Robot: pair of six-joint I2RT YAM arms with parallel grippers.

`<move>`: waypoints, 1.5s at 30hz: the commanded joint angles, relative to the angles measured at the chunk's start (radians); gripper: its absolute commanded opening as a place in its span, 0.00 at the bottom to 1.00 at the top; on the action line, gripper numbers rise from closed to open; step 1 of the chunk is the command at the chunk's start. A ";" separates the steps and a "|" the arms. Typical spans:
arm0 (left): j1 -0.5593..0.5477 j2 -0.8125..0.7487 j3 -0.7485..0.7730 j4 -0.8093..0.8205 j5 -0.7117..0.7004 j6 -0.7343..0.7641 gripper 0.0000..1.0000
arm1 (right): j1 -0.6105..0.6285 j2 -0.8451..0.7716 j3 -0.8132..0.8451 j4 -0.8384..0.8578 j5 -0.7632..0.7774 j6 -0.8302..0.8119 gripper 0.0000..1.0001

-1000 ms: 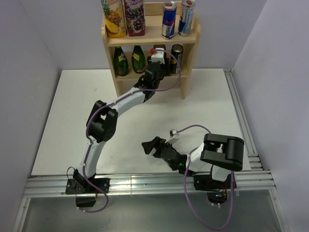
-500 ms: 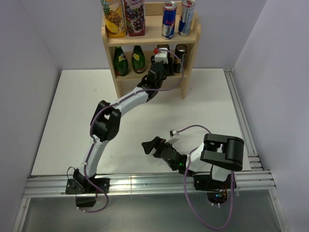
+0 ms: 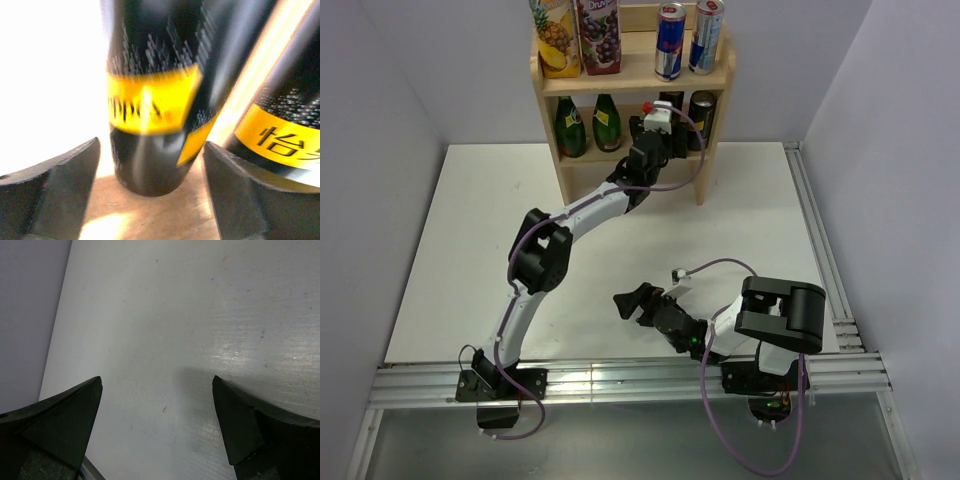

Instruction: Place and organize the beverage onto the shelf

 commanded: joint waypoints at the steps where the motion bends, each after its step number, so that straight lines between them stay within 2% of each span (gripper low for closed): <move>1: -0.019 0.004 -0.028 -0.046 0.036 -0.020 0.96 | 0.012 0.075 -0.064 -0.328 -0.041 -0.003 1.00; 4: -0.019 -0.006 -0.045 -0.037 0.027 -0.020 0.98 | 0.012 0.075 -0.062 -0.333 -0.041 -0.003 1.00; 22: -0.025 -0.078 -0.172 -0.006 -0.005 -0.026 0.98 | 0.032 0.088 -0.056 -0.343 -0.027 0.014 1.00; 32: -0.062 -0.228 -0.434 0.053 -0.079 -0.020 0.99 | 0.072 0.041 -0.041 -0.414 0.013 0.034 1.00; 37: -0.122 -0.378 -0.635 0.080 -0.157 -0.035 0.99 | 0.117 -0.017 -0.012 -0.515 0.062 0.059 1.00; 40: -0.165 -0.498 -0.761 0.074 -0.226 -0.064 0.99 | 0.163 -0.091 0.024 -0.642 0.123 0.080 1.00; 43: -0.219 -0.626 -0.867 0.028 -0.303 -0.109 0.98 | 0.218 -0.184 0.071 -0.826 0.175 0.109 1.00; 45: -0.262 -0.717 -0.904 -0.084 -0.381 -0.158 0.96 | 0.244 -0.233 0.136 -0.989 0.241 0.132 1.00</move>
